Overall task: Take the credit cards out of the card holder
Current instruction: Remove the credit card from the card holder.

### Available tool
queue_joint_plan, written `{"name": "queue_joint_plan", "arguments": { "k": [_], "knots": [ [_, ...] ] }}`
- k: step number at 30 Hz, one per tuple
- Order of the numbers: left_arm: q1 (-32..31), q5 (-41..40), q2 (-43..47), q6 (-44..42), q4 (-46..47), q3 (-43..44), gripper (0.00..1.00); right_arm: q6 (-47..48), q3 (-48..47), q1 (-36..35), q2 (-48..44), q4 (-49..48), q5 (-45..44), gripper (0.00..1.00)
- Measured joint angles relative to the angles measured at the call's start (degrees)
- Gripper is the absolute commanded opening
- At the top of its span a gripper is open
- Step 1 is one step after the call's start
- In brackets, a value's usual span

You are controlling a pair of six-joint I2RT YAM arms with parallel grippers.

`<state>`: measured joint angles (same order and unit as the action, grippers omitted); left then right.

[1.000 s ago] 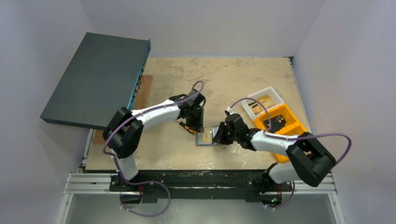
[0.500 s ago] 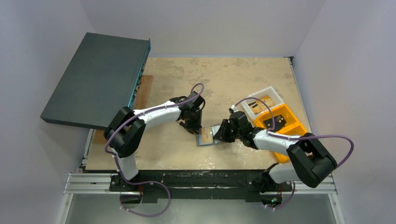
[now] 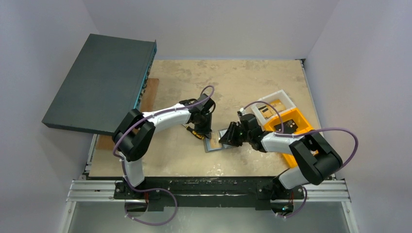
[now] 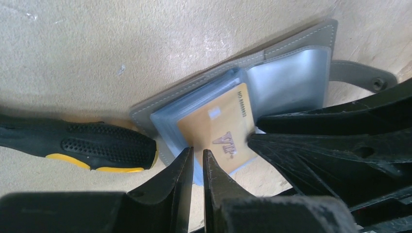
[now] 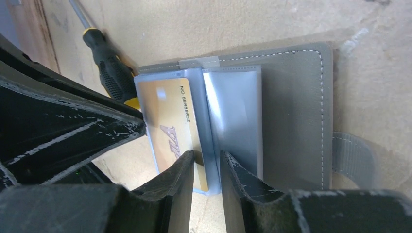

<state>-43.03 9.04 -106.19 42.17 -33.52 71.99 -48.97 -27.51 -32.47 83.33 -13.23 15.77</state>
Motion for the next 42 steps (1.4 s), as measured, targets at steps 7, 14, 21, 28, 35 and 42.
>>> {"name": "queue_joint_plan", "arguments": {
  "k": [7, 14, 21, 28, 35, 42],
  "knots": [
    [0.0, 0.2, -1.3, 0.0, -0.1, 1.3, 0.1, -1.5, 0.0, 0.4, 3.3, -5.6, 2.4, 0.29],
    [0.0, -0.8, -1.5, -0.1, -0.9, 1.4, 0.13, -2.4, 1.0, 0.7, 3.7, -7.8, 3.3, 0.29],
    [0.0, -1.9, -1.5, -0.9, -1.7, 1.4, 0.12, -2.6, 1.5, 0.7, 3.7, -8.9, 3.3, 0.29],
    [0.0, -1.8, -1.5, -0.9, -1.7, 1.4, 0.12, -2.6, 1.5, 0.7, 3.7, -9.0, 3.4, 0.28],
    [-0.2, -0.5, -2.2, -0.8, -1.3, 1.8, 0.12, -2.7, 1.4, 1.0, 4.4, -9.5, 4.3, 0.27],
    [-0.3, 3.0, -3.9, -0.6, 1.0, 2.8, 0.12, -2.7, 1.4, 1.0, 4.5, -9.7, 4.7, 0.27]
  ]
}}
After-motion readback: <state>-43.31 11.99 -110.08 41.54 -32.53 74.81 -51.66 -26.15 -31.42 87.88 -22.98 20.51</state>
